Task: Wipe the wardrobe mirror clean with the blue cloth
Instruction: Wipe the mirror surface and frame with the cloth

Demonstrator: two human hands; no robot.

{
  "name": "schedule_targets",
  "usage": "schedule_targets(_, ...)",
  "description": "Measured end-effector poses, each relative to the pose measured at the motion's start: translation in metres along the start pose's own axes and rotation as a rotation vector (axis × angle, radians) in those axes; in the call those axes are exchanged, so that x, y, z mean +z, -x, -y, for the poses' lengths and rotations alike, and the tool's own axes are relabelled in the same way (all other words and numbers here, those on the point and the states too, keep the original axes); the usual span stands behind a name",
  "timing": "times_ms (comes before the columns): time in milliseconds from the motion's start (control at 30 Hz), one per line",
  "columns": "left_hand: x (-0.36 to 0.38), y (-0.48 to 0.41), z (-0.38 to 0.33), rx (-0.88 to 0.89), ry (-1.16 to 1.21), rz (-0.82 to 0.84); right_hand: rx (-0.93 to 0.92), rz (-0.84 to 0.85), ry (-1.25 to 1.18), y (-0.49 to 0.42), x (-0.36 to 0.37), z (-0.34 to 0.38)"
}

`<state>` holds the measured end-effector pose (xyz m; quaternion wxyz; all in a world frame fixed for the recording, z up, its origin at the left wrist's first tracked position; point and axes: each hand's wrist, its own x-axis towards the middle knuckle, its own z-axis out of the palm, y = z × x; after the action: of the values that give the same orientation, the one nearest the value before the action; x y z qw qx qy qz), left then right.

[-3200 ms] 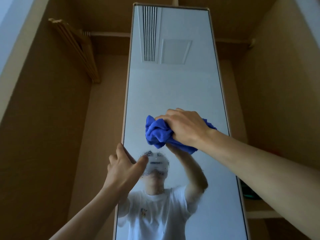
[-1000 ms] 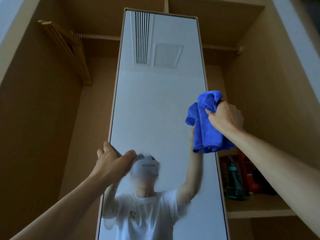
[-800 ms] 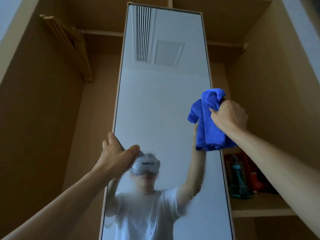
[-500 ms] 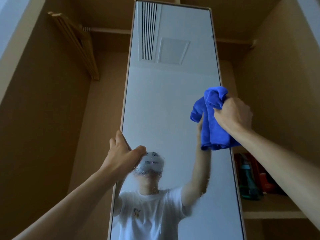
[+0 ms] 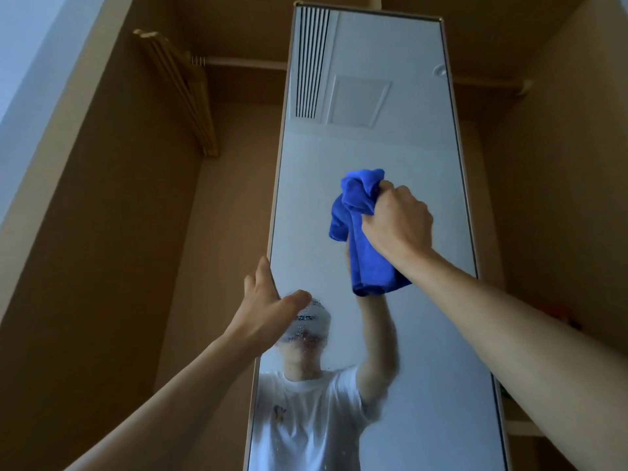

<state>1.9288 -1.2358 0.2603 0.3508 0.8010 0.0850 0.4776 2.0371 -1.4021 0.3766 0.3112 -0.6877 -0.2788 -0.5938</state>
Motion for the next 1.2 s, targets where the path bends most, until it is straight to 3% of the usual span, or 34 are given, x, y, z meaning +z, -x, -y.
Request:
schedule_targets(300, -0.004, 0.014, 0.003, 0.006, 0.13, 0.004, -0.18, 0.072, 0.014, 0.01, 0.012, 0.057)
schedule_targets(900, 0.001, 0.038, 0.036, 0.007, 0.359, 0.077, -0.511, 0.338, 0.037, 0.044, 0.008, 0.08)
schedule_targets(1067, -0.001, 0.048, 0.04, -0.007, 0.406, 0.106, -0.707, 0.218, 0.159, 0.048, -0.002, 0.075)
schedule_targets(1200, -0.001, 0.051, 0.048, -0.032, 0.413, 0.121, -0.716, 0.207, 0.148, 0.057, -0.001, 0.07)
